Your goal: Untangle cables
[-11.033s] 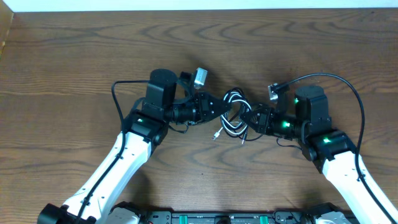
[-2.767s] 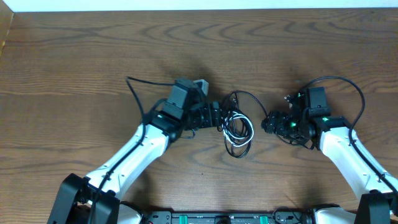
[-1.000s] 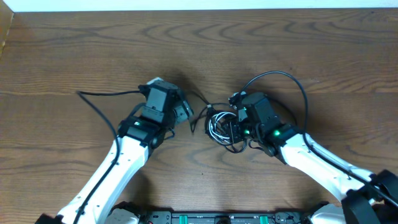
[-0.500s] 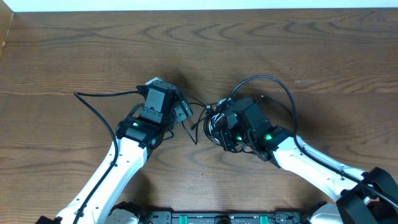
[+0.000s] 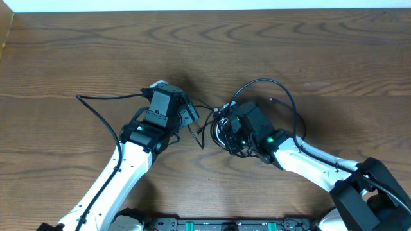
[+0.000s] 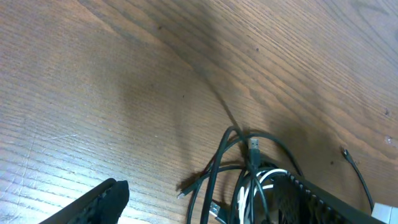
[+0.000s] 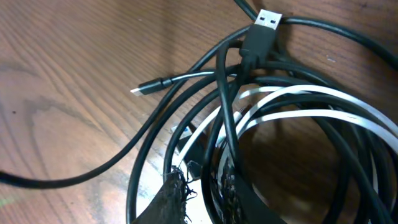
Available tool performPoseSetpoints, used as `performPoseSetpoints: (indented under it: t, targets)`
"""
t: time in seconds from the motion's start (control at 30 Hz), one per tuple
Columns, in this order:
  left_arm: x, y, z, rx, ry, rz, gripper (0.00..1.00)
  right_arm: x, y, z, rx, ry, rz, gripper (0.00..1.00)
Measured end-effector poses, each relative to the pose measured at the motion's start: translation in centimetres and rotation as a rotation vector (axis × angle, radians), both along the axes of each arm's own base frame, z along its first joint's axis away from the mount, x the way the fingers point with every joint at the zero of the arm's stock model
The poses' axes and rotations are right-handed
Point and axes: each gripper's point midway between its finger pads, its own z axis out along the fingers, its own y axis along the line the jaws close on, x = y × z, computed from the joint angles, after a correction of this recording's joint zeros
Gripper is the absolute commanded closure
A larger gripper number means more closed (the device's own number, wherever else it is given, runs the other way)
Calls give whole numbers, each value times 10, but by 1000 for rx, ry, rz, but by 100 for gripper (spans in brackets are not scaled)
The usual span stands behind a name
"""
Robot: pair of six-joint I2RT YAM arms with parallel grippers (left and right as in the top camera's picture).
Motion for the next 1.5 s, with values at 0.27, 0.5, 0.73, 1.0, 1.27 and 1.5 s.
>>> performPoseSetpoints:
  t: [0.27,0.5,0.73,1.0,1.27,1.5]
  targets:
    - [0,0,0,1,1,0,20,3,-4,-8,-35,-8,-16,77]
    - [-1,0,0,1,3,0,20,-1,0,-30,-74,31,-1,99]
    - [-3,1,-3,7,17,1,20,-2,-4,-26,-96,93,-34,99]
    - [-6,-1,-4,-7,32,-8,10,14,-5,91,81,-23,-54,99]
    - [-3,-27,7,-129,8,-89,5,-17,4,171,289,-83,77,99]
    - [-4,-36,10,-172,9,-121,5,-34,10,170,303,-62,185,99]
